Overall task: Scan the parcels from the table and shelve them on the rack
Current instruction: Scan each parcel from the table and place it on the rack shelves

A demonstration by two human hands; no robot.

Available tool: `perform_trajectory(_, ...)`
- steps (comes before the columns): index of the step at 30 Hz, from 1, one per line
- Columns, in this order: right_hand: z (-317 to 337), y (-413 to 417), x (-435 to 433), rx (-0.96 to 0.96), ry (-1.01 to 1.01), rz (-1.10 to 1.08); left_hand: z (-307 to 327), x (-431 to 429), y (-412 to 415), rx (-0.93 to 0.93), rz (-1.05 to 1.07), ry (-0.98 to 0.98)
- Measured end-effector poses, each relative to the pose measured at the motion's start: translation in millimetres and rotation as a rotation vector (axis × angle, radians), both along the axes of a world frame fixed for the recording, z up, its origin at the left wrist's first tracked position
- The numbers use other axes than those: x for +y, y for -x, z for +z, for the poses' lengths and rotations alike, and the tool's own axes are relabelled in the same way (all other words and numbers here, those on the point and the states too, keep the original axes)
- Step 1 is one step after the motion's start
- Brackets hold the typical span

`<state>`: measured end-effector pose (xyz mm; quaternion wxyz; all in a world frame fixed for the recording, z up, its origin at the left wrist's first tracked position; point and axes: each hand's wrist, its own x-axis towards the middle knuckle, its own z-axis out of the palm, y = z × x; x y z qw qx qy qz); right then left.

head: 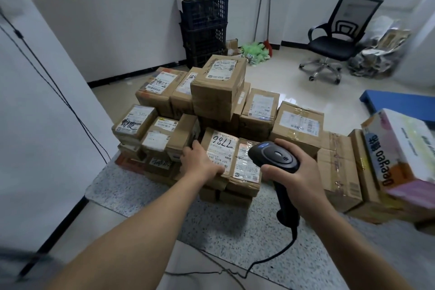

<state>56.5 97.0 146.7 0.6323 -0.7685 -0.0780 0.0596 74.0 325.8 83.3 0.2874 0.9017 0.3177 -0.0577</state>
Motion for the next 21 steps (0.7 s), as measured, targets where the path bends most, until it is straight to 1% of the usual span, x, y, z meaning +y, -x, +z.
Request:
perform_trajectory(6, 2, 0, -4, -0.003, -0.005, -0.022, 0, -15, -5, -0.022, -0.051, -0.023)
perform_trajectory(13, 1, 1, -12, 0.001, 0.009, -0.051, 1, -19, -5, 0.016, -0.122, 0.044)
perform_trajectory(17, -1, 2, -14, 0.007, 0.013, -0.05, 3, -18, -6, 0.048, -0.106, 0.073)
perform_trajectory(21, -2, 3, -14, 0.009, 0.003, -0.04, 4, -14, -6, 0.068, -0.05, 0.17)
